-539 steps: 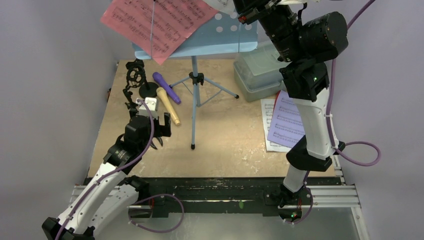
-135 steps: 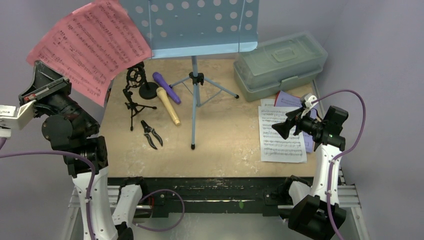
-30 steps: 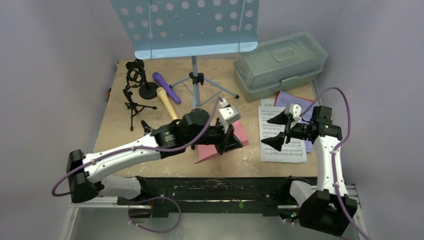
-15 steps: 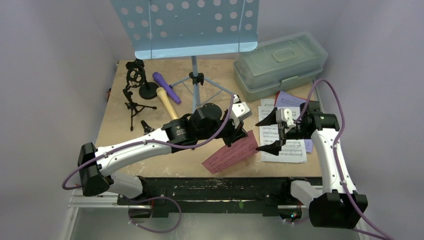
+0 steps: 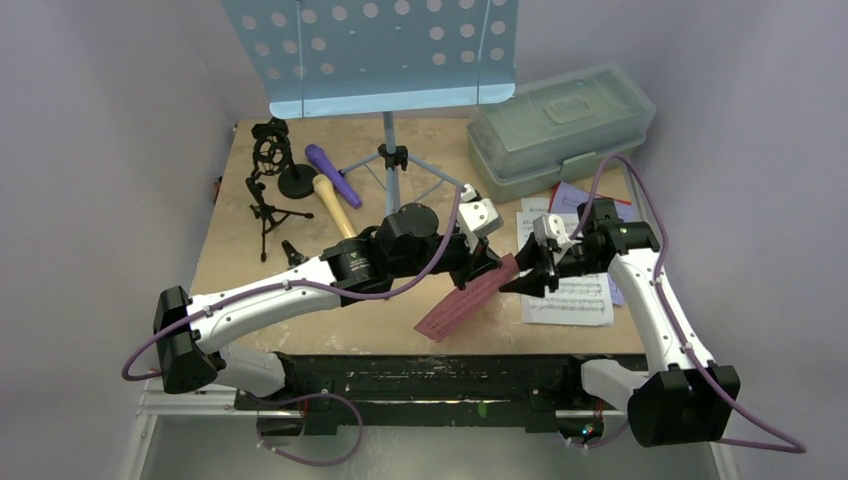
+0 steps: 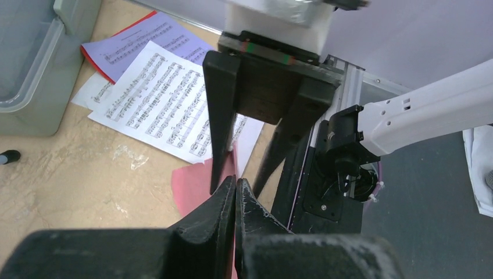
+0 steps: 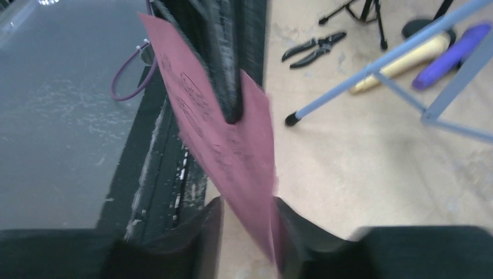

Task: Pack up the instrument practice props
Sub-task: Place the sheet music at the center of the board.

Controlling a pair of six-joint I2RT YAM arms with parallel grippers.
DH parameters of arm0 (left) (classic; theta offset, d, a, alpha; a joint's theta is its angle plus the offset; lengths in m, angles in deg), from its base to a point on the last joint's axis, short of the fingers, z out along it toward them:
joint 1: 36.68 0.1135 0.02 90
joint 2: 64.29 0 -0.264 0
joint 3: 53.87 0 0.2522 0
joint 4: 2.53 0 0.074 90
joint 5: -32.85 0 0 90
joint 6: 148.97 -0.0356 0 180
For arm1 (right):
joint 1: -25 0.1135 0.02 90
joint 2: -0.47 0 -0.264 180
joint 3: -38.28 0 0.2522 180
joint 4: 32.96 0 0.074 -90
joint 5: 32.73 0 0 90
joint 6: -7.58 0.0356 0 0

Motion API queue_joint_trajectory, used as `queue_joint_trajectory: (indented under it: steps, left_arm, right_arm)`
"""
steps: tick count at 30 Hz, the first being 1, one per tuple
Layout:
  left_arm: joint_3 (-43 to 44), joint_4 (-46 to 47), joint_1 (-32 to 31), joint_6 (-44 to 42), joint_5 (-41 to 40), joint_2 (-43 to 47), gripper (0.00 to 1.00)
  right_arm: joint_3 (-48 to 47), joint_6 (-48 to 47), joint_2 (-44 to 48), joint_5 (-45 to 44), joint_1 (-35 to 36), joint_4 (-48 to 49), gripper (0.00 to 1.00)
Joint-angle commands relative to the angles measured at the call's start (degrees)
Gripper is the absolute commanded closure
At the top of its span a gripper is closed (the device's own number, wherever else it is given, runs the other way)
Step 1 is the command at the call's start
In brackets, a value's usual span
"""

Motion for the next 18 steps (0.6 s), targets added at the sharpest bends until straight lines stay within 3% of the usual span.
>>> queue_joint_trajectory:
  steps: [1,2,3,5,8,11,15,18]
  left_arm:
    - [1.6,4.5,-0.1,-0.7,0.9,1.9,1.0]
    - [1.2,4.7,-0.1,-0.6,0.3,2.1,1.0]
    - [0.7,5.0,-0.1,-0.5,-0.6,2.5,1.0]
    - [-0.4,5.0,-0.1,-0.1,-3.5,3.6,0.98]
    - [-2.5,4.3,-0.1,0.1,-9.9,6.0,0.69]
    - [-6.0,4.3,-0.1,0.6,-16.3,10.3,0.41]
    - [-11.1,3.9,-0.1,1.3,-23.0,16.1,0.23]
    - [-15.3,2.9,-0.1,2.3,-26.8,20.4,0.18]
  right_arm:
    - [0.7,8.9,0.4,1.6,0.7,6.5,0.81]
    - [0.8,10.9,0.7,1.3,0.6,8.0,0.95]
    - [1.0,12.9,1.2,0.7,0.7,9.4,1.0]
    - [1.5,18.8,2.7,-0.9,0.7,13.3,1.0]
    - [3.0,29.1,6.2,-3.5,0.4,20.8,1.0]
    - [3.8,33.0,9.0,-5.5,-1.1,24.3,1.0]
    - [5.4,38.0,12.0,-7.3,-7.9,28.7,1.0]
    - [7.4,44.0,14.0,-11.8,-12.4,35.5,1.0]
